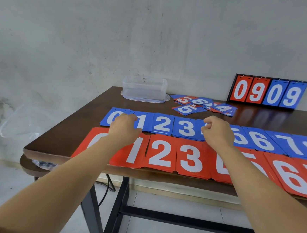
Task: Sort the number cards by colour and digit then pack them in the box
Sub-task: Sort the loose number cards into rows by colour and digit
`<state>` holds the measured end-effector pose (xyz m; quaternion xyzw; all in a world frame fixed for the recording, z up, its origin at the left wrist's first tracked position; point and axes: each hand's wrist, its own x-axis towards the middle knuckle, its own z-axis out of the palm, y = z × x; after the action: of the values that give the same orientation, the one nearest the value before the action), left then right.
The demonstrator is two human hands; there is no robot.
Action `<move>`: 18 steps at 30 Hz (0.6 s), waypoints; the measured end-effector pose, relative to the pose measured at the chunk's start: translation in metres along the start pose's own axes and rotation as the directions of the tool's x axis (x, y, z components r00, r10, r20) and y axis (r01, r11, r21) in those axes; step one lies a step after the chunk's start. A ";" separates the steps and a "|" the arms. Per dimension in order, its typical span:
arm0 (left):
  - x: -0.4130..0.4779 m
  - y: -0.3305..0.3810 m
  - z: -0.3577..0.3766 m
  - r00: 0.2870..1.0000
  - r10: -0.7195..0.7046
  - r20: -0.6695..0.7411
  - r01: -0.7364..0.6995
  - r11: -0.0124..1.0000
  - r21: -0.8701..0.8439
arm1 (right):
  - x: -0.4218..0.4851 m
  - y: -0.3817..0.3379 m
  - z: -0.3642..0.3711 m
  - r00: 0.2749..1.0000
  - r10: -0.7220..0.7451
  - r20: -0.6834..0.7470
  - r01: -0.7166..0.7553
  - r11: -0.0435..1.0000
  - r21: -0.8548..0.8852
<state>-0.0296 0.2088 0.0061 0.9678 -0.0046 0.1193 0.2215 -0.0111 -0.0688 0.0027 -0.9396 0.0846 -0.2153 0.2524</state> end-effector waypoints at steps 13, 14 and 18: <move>0.098 0.073 0.056 0.995 0.077 0.056 -0.073 0.995 -0.071 | 0.102 0.068 -0.019 0.986 0.087 0.141 -0.070 0.990 -0.120; 0.107 0.077 0.060 0.996 0.064 0.056 -0.060 0.996 -0.068 | 0.112 0.073 -0.020 0.983 0.100 0.154 -0.079 0.987 -0.137; 0.141 0.095 0.076 0.998 0.002 0.068 0.003 0.998 -0.067 | 0.153 0.093 -0.015 0.978 0.120 0.171 -0.090 0.981 -0.171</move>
<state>0.1192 0.0964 0.0137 0.9634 -0.0160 0.0861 0.2534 0.1140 -0.1957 0.0219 -0.9668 0.1283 -0.1080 0.1930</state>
